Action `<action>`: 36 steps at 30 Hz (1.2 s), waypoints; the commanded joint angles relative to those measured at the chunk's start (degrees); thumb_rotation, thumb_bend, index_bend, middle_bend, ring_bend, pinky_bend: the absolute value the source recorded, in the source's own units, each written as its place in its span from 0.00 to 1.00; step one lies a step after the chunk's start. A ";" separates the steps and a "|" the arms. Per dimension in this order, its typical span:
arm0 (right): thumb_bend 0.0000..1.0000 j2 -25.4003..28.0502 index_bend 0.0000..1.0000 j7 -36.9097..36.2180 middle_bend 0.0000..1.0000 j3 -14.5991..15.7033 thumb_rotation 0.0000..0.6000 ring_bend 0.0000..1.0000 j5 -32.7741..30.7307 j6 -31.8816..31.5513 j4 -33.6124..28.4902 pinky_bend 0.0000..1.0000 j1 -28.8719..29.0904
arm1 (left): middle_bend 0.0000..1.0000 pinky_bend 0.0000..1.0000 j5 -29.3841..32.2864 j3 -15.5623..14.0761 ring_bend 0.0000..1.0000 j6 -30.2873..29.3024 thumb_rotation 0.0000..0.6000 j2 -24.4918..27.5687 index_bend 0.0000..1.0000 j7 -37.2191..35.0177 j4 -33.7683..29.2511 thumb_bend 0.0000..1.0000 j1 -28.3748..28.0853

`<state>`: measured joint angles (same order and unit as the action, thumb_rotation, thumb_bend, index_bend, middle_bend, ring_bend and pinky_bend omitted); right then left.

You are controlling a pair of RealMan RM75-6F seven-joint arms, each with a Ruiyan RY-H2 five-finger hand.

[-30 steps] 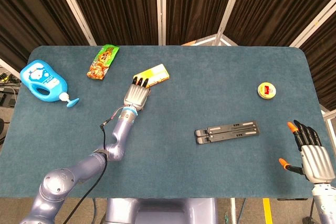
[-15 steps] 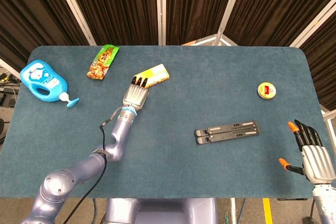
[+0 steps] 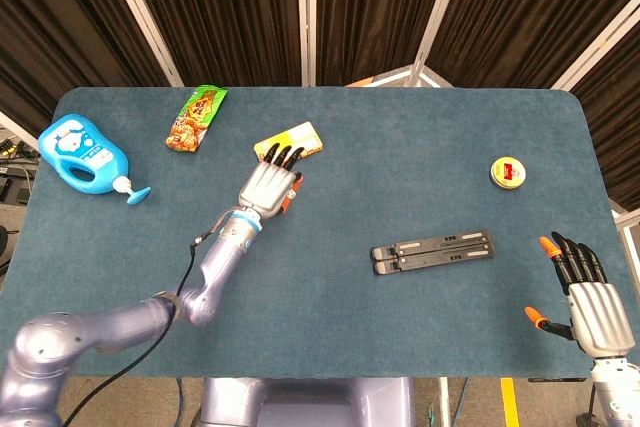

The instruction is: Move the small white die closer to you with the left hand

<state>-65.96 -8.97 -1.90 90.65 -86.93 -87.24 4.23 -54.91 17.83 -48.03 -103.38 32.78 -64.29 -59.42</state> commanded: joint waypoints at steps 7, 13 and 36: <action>0.08 0.15 0.00 0.61 0.00 0.23 1.00 0.00 1.14 -1.38 -0.84 0.00 -0.42 | 0.00 0.00 -10.02 -7.60 0.00 -9.05 1.00 15.36 0.52 -0.10 -24.70 0.50 8.28; 0.08 0.13 0.00 1.13 0.00 0.54 1.00 0.00 2.25 -2.34 -1.16 0.00 -0.70 | 0.00 0.00 -12.78 -9.82 0.00 -10.95 1.00 18.66 0.37 -0.30 -28.85 0.45 10.29; 0.08 1.14 0.00 1.48 0.00 2.24 1.00 0.00 5.27 -3.79 -2.77 0.00 -1.48 | 0.00 0.00 -25.09 -21.35 0.00 -34.83 1.00 29.23 0.06 -4.30 -37.10 0.36 30.79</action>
<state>-64.86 -7.58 0.32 96.05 -90.86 -89.97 2.75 -76.84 -0.32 -77.33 -75.53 27.81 -100.94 -33.43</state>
